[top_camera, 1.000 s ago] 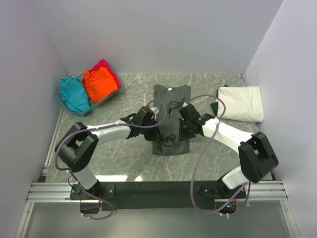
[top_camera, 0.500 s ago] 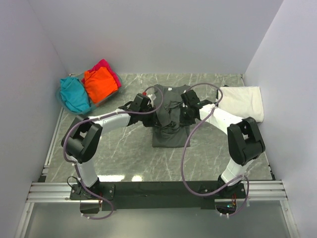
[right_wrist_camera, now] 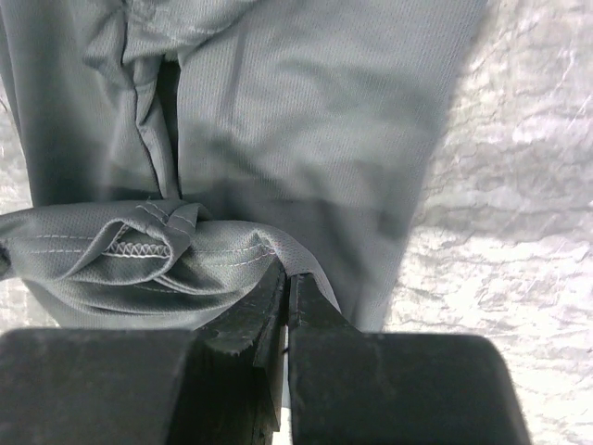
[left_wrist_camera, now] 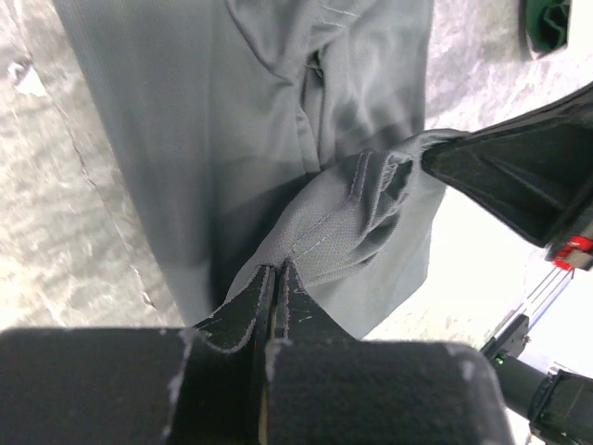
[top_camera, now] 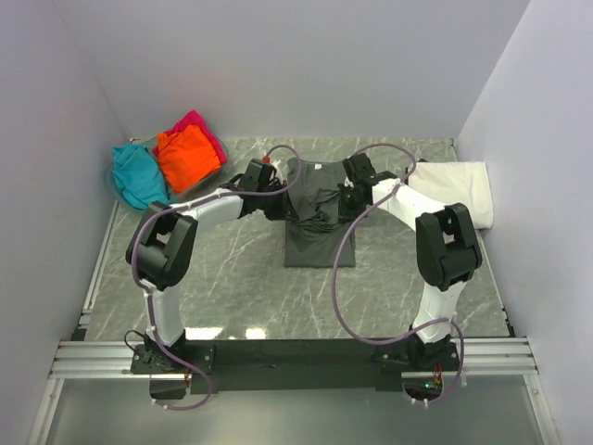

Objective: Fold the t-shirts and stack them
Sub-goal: Fold the tshirt

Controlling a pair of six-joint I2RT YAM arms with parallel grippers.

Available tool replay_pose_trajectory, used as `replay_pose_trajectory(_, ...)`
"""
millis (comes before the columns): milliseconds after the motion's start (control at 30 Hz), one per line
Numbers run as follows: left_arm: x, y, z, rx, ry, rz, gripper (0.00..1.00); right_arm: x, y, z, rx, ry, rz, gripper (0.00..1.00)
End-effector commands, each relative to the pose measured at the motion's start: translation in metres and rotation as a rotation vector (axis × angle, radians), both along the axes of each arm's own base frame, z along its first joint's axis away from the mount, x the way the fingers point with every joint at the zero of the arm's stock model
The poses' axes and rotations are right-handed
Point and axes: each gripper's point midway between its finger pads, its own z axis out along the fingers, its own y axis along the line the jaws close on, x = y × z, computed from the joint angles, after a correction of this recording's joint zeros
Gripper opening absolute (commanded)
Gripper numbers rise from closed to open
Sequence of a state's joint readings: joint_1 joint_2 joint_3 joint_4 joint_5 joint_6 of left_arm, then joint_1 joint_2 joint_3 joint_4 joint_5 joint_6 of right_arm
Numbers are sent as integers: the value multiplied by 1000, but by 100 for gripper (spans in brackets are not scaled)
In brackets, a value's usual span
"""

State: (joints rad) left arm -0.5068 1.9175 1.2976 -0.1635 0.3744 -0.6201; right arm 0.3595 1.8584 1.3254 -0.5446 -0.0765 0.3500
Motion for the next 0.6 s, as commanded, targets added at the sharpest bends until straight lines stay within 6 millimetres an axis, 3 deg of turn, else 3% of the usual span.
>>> replay_pose_trajectory(0,13,-2,9,-17,-37,-35,1,18,-1,13,12,-34,6,0)
replay_pose_trajectory(233,23,5,7,-30,-35,-32,1,33,-2,23,20,-51,-3,0)
replay_pose_trajectory(567,40,4,3,-45,-35,-39,1,47,-14,16,8,-34,-28,0)
